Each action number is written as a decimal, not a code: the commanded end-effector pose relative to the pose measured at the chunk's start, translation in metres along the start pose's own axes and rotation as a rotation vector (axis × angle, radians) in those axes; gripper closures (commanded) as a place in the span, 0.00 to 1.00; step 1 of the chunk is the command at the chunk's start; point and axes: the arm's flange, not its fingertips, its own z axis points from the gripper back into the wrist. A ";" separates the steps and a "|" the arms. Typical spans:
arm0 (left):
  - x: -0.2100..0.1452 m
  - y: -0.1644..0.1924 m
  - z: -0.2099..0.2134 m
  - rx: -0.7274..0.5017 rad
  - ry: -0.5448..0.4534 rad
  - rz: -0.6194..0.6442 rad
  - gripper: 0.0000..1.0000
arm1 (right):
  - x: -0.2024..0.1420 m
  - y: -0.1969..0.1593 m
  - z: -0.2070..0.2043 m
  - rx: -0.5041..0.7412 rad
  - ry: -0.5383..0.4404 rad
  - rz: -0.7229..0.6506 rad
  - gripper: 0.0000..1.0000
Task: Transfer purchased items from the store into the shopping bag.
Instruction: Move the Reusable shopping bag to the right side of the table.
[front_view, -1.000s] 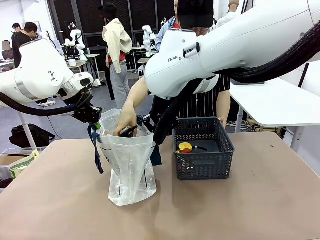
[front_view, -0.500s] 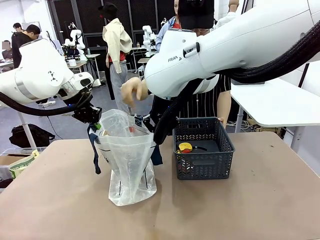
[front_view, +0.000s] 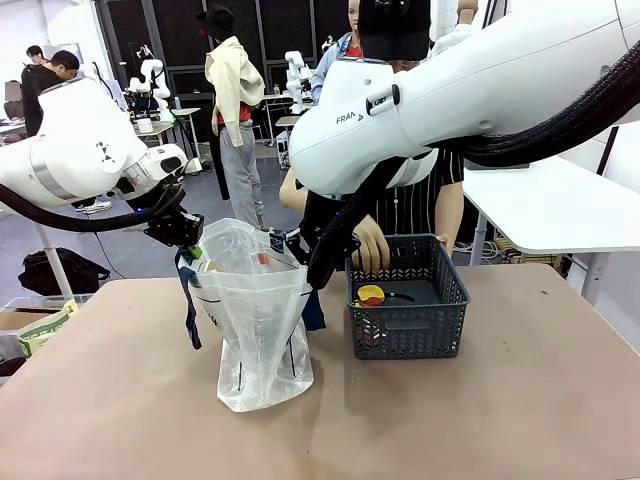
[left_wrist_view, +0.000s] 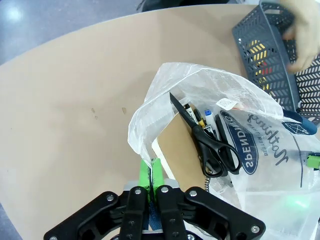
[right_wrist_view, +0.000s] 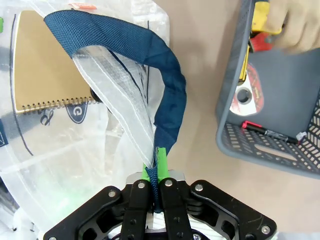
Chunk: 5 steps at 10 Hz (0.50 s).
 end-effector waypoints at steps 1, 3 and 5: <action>0.000 0.001 0.000 0.001 -0.001 0.001 1.00 | 0.000 0.000 0.000 0.000 -0.001 0.004 1.00; 0.000 0.001 0.000 0.001 -0.001 0.001 1.00 | 0.000 0.000 0.000 0.000 -0.001 0.004 1.00; 0.000 0.001 0.000 0.001 -0.001 0.001 1.00 | 0.000 0.000 0.000 0.000 -0.001 0.004 1.00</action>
